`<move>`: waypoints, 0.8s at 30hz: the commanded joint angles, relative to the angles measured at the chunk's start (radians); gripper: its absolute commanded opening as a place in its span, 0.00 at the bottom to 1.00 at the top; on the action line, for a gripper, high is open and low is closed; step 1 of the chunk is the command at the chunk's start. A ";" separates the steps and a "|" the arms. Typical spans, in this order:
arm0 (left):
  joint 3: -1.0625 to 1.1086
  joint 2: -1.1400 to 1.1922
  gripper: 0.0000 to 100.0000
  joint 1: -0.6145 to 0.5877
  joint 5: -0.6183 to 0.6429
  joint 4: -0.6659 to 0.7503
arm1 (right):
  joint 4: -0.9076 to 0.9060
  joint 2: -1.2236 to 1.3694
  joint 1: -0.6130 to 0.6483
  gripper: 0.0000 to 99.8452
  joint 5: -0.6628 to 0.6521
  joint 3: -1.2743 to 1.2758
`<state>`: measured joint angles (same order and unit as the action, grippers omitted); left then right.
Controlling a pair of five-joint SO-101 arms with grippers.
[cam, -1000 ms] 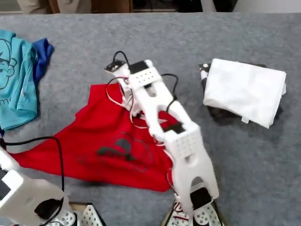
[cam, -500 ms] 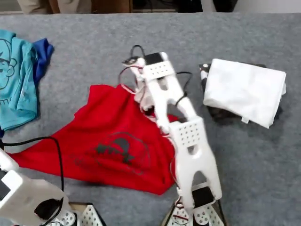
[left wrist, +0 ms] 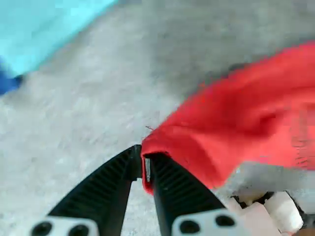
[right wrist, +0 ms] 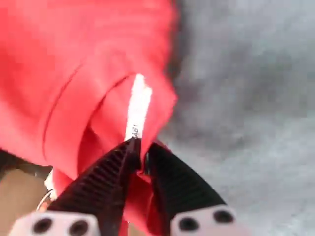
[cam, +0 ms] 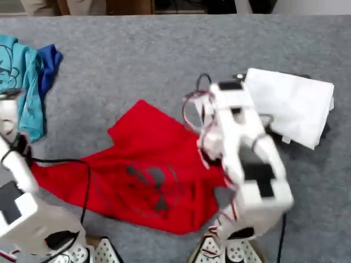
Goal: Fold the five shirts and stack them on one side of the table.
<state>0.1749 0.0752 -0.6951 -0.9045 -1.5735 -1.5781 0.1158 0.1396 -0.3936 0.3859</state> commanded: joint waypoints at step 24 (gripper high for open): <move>0.028 -0.010 0.02 0.150 0.057 0.000 | -0.141 -0.539 0.044 0.36 -0.020 -0.166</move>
<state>0.2025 0.0752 -0.5554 -0.8615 -1.5735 -1.6824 -0.4826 0.1227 -0.4442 0.3782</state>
